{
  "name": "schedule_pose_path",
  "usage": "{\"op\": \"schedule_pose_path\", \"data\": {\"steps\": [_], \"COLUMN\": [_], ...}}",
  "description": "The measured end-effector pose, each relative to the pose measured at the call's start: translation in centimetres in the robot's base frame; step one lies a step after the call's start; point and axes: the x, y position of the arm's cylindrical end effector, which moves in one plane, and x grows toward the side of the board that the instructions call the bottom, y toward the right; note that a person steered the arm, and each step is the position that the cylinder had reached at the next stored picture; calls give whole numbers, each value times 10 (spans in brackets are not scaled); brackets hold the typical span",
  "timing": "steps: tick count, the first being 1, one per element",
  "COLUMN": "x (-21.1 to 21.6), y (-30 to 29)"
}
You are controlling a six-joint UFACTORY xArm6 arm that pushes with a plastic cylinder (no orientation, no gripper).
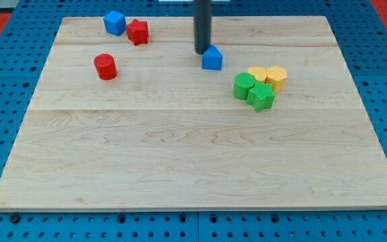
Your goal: Move the red circle diagonal top left to the yellow heart
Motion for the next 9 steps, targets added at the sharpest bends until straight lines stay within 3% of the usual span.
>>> {"op": "schedule_pose_path", "data": {"steps": [2,4,5,7,8,9], "x": [14,22,5,106,73,35], "y": [36,28,-64,-202,-273,-205]}}
